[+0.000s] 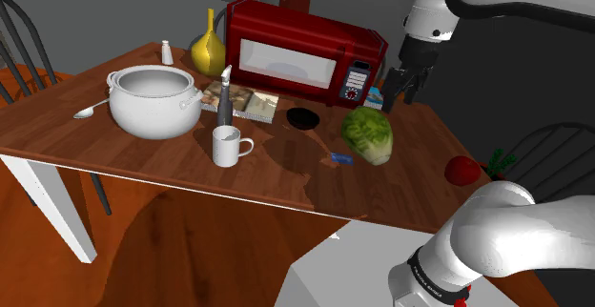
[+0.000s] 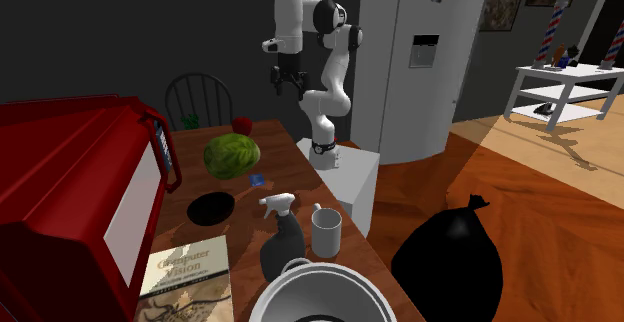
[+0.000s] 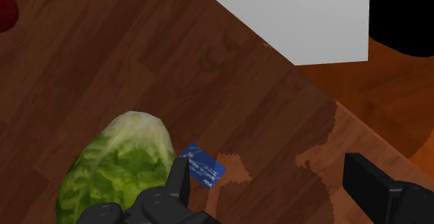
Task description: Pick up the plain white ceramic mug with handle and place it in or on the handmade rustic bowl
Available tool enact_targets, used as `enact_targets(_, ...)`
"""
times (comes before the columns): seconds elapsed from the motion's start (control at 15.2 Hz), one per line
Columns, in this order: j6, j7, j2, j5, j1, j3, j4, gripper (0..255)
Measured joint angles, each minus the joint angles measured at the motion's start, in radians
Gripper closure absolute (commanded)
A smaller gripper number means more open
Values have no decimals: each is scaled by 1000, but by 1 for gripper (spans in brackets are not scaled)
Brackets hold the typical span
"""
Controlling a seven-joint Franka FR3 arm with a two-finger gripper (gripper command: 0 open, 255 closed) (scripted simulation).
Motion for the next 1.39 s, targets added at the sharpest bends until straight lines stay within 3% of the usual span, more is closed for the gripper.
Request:
enact_targets(0.66,145,210,207,101,16,126,36,0)
enact_targets(0.99,224,348,365,142,27,205,106,0)
enact_targets(1.39,299,499,584,145,32,273,240,0)
